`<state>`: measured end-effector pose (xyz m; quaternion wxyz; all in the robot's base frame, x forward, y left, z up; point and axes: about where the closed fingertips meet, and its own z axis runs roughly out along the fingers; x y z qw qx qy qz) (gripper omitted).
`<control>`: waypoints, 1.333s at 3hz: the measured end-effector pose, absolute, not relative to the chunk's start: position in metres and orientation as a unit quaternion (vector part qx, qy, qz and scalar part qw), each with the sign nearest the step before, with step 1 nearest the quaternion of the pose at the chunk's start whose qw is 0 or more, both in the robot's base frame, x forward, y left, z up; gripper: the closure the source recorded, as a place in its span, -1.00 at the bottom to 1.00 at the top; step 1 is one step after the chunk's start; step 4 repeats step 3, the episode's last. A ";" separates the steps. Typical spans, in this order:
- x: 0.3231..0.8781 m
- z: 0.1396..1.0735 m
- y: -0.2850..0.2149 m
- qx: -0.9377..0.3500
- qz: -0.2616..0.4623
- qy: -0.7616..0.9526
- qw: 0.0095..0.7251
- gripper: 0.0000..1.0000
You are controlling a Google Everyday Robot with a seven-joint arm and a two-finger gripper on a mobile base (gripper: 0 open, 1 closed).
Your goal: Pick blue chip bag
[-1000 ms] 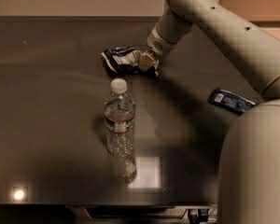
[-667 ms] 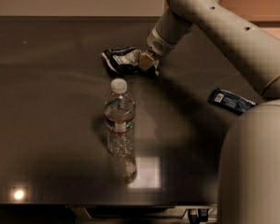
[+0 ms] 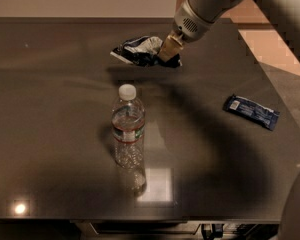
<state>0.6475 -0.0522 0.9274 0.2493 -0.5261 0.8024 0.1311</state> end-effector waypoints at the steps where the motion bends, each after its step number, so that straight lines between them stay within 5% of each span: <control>1: 0.626 0.963 -0.063 -0.533 0.126 0.793 0.266 1.00; 4: 0.609 0.991 -0.070 -0.541 0.118 0.784 0.282 1.00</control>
Offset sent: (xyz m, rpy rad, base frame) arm -0.0604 -0.0299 0.0991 0.0135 -0.1275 0.0385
